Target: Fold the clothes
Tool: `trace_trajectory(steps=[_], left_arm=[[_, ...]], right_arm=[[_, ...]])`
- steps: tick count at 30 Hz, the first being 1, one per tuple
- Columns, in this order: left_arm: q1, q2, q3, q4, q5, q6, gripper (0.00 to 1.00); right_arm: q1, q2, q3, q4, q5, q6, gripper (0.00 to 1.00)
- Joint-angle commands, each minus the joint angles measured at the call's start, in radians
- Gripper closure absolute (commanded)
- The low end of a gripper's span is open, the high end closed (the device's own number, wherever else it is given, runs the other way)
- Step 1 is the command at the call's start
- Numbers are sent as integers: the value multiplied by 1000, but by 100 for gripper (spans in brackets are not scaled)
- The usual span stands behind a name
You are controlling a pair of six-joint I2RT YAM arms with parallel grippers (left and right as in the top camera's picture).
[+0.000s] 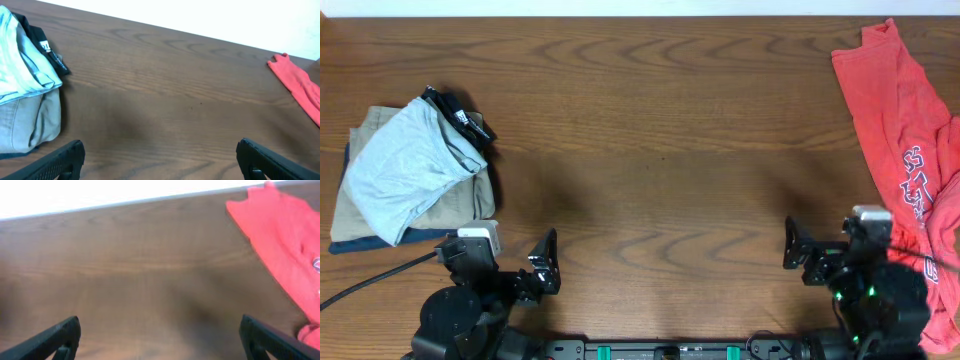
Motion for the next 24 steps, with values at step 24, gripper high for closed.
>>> trace_trajectory(steps=[24], left_arm=[[-3, -3, -5, 3, -16, -13, 2]], right_arm=[[14, -234, -525, 612, -6, -150, 1]])
